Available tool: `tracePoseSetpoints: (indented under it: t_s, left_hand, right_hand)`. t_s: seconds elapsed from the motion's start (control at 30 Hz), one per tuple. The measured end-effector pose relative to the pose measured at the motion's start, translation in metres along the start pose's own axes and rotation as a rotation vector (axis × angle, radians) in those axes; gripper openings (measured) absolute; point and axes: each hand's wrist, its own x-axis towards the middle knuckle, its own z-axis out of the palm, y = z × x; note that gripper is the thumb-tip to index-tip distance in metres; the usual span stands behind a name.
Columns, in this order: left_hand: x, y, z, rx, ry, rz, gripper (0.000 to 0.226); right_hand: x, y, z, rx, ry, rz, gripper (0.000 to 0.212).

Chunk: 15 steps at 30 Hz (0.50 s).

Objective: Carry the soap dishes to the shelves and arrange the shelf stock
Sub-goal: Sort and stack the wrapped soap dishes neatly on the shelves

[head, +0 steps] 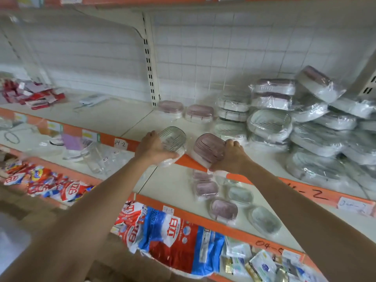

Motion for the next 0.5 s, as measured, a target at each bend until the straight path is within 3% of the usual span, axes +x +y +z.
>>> tracePoseSetpoints:
  t_s: [0.17, 0.5]
  left_hand:
    - [-0.051, 0.003, 0.02, -0.032, -0.072, 0.019, 0.105]
    - [-0.085, -0.001, 0.056, -0.031, -0.139, 0.175, 0.094]
  right_hand:
    - [-0.052, 0.028, 0.008, -0.095, -0.049, -0.045, 0.092]
    - [-0.096, 0.06, 0.039, -0.14, -0.116, -0.022, 0.096]
